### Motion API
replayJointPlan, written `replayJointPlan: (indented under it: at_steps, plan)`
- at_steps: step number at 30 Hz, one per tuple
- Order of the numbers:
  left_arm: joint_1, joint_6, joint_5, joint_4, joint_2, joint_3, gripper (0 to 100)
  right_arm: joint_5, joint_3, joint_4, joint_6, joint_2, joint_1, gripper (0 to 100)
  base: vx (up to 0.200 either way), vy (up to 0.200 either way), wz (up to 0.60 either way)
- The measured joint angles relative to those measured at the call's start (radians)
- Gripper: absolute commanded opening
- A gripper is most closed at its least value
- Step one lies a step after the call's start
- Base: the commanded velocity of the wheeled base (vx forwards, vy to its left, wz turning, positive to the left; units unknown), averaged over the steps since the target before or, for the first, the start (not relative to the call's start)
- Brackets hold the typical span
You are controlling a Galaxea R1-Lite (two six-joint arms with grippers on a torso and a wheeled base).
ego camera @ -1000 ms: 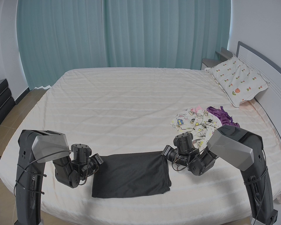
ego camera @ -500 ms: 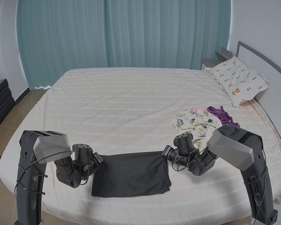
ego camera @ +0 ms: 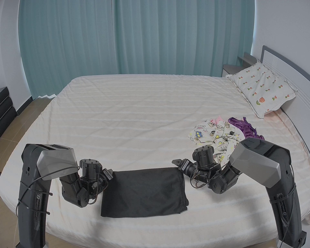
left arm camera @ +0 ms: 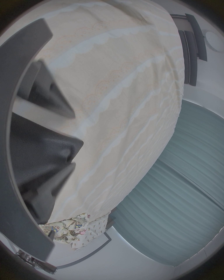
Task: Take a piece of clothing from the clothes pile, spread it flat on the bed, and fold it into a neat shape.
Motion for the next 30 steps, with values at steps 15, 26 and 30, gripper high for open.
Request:
replayJointPlan:
  at_steps: [15,26,30]
  plan:
    - [-0.001,-0.06,-0.007,-0.052,-0.136,0.234,100,0.009,0.254,-0.117,-0.01,-0.093,0.018,100,-0.04,0.0,0.0]
    - [-0.046,-0.131,-0.013,-0.197,-0.183,0.447,100,0.009,0.349,-0.126,-0.123,-0.128,0.042,100,-0.2,0.0,0.0]
    - [-0.068,-0.132,-0.024,-0.22,-0.186,0.486,100,0.006,0.367,-0.126,-0.187,-0.129,0.053,100,-0.05,0.0,0.0]
